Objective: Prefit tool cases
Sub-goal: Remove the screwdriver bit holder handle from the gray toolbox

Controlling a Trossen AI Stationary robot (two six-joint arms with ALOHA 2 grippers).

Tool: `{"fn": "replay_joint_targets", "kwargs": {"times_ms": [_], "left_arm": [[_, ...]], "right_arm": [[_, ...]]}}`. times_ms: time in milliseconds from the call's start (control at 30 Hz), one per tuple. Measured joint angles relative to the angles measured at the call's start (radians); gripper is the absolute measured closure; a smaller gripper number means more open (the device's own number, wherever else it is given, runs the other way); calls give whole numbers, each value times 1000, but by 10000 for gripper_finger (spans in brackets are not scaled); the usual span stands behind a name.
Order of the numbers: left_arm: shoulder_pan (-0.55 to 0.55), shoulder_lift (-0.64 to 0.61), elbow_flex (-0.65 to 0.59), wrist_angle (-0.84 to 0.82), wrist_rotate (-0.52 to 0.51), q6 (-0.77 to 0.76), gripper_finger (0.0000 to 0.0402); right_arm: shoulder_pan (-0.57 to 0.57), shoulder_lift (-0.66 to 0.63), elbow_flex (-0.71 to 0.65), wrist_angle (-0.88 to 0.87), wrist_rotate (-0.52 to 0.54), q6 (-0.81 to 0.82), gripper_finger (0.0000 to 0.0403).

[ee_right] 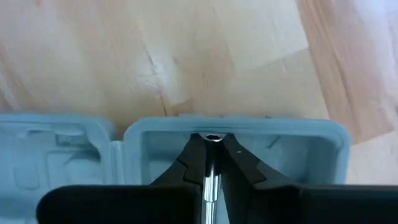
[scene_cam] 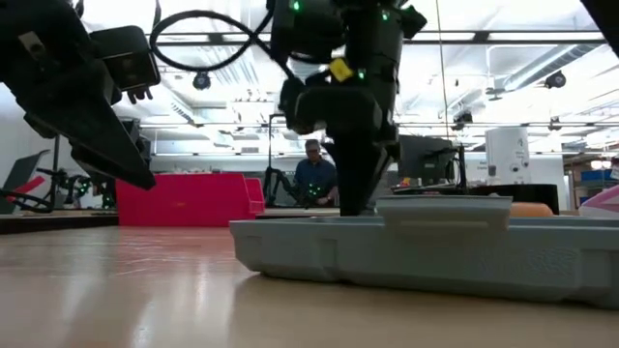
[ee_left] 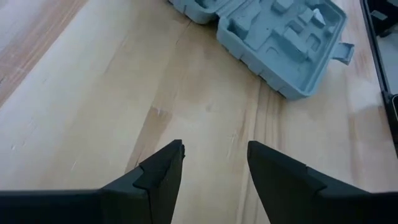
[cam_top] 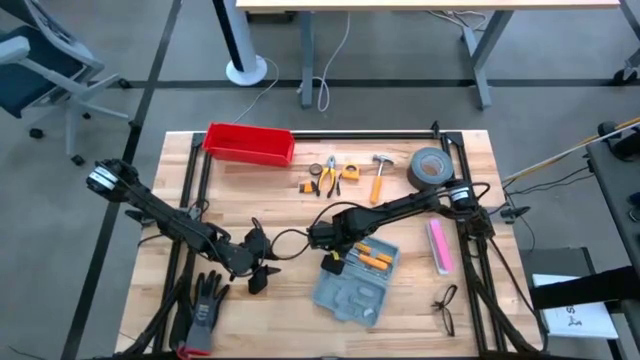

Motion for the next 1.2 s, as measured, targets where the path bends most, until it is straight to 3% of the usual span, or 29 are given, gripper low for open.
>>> {"fn": "replay_joint_targets", "kwargs": {"times_ms": [200,400,633,867,1200], "left_arm": [[0,0,0,3,0,-7,209],[0,1,0,51,0,1,212],[-2,30,9,131,0,20,208],[-3,168,138,132,0,110,207],[16,380,386,64,-13,169,218]], "right_arm": [[2,-8,61,-80,10,-8,394],[2,-14,142,-220,87,-14,394],[-7,-90,148,-264,156,-7,394],[-7,-190,148,-296,220,13,394],[-22,-231,148,-402,301,-1,394]]}}
